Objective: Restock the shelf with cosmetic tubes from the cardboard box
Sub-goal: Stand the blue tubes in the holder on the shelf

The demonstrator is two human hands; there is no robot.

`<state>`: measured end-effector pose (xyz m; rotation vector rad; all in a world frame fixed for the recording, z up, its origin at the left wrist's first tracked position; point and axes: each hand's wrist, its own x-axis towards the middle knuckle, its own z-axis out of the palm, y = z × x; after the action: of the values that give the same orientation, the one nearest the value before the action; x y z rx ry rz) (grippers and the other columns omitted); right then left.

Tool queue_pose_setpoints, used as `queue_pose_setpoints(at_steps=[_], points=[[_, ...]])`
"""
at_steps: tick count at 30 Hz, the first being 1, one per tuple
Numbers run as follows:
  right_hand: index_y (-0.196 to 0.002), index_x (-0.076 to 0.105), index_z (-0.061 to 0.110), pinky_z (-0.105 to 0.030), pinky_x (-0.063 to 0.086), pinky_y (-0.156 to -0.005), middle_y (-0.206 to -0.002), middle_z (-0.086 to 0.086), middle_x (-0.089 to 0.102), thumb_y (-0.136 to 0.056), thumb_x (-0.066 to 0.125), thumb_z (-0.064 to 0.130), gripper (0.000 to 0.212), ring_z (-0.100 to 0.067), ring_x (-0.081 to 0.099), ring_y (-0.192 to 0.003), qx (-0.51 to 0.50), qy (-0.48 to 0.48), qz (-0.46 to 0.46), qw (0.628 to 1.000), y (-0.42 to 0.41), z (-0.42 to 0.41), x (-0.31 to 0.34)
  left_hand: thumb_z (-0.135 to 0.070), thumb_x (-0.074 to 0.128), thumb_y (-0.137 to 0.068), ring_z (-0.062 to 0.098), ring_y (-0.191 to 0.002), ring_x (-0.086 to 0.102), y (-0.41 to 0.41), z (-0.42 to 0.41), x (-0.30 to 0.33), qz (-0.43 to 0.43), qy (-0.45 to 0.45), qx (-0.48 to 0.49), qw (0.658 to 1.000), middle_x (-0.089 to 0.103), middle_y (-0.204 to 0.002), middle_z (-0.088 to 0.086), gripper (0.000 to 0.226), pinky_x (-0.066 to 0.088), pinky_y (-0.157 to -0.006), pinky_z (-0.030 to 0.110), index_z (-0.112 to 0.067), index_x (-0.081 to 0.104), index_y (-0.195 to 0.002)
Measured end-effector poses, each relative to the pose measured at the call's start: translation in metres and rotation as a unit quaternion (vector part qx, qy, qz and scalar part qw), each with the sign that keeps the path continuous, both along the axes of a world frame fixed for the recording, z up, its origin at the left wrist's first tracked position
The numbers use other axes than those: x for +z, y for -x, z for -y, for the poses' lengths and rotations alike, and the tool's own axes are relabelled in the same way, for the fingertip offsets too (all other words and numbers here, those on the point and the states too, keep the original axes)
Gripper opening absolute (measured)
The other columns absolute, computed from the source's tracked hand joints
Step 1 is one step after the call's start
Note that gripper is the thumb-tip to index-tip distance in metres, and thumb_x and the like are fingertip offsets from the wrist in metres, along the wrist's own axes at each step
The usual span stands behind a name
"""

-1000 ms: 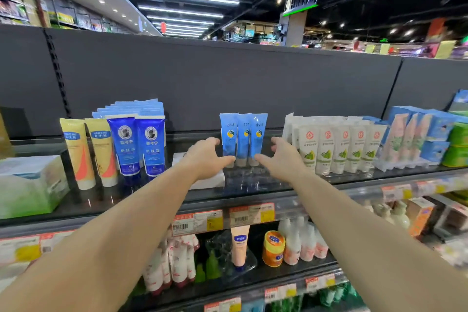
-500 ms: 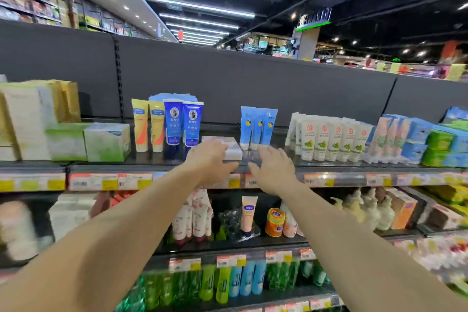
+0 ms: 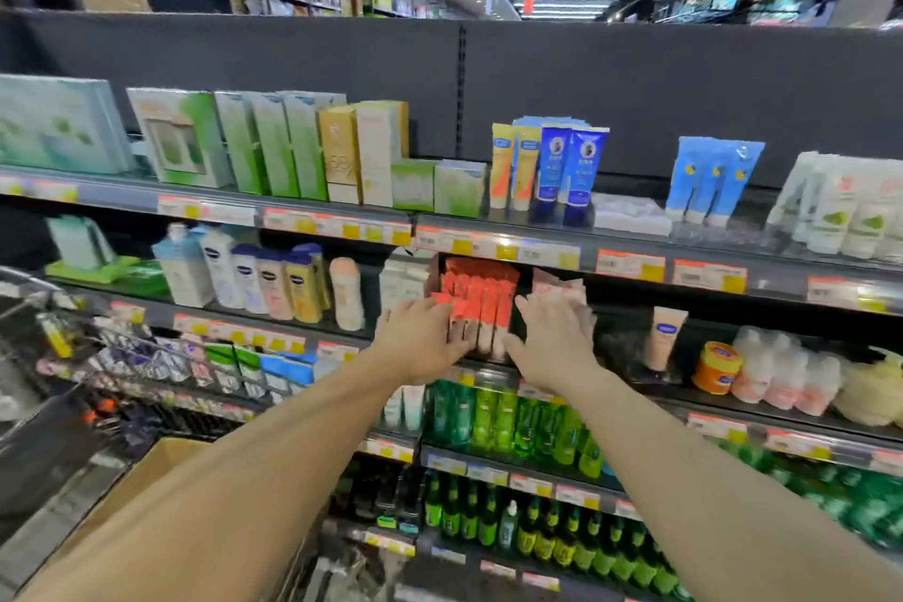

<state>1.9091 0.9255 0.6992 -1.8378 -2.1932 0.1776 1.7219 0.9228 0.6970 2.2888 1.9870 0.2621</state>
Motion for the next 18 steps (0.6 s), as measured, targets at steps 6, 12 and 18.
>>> queue_pose_setpoints(at_steps=[6, 12, 18], points=[[-0.150, 0.027, 0.023, -0.047, 0.015, -0.118, -0.157, -0.007, 0.025, -0.096, 0.041, 0.048, 0.061, -0.031, 0.014, -0.146, 0.067, 0.052, 0.012, 0.996, 0.125, -0.012, -0.029, -0.063, 0.044, -0.090, 0.028, -0.143, 0.025, 0.121, 0.018, -0.030, -0.005, 0.017, 0.072, 0.997, 0.027, -0.157, 0.001, 0.071, 0.025, -0.115, 0.047, -0.024, 0.029, -0.149], [-0.139, 0.041, 0.022, -0.047, 0.037, -0.106, -0.138, -0.007, 0.047, -0.093, 0.048, 0.046, 0.053, -0.033, 0.038, -0.130, 0.130, 0.076, 0.022, 0.988, 0.285, -0.031, -0.075, -0.074, 0.031, -0.073, 0.025, -0.140, 0.033, 0.277, 0.015, -0.081, 0.001, 0.040, 0.103, 0.994, 0.035, -0.154, 0.001, 0.087, 0.029, -0.113, 0.043, -0.025, 0.036, -0.145], [-0.144, 0.038, 0.019, -0.039, 0.032, -0.107, -0.144, -0.009, 0.044, -0.094, 0.048, 0.045, 0.057, -0.030, 0.036, -0.134, 0.155, 0.130, 0.013, 0.979, 0.423, -0.034, -0.140, -0.066, 0.044, -0.081, 0.024, -0.143, 0.029, 0.425, 0.017, -0.134, -0.017, 0.063, 0.123, 0.990, 0.031, -0.156, 0.002, 0.082, 0.022, -0.118, 0.037, -0.023, 0.032, -0.149]])
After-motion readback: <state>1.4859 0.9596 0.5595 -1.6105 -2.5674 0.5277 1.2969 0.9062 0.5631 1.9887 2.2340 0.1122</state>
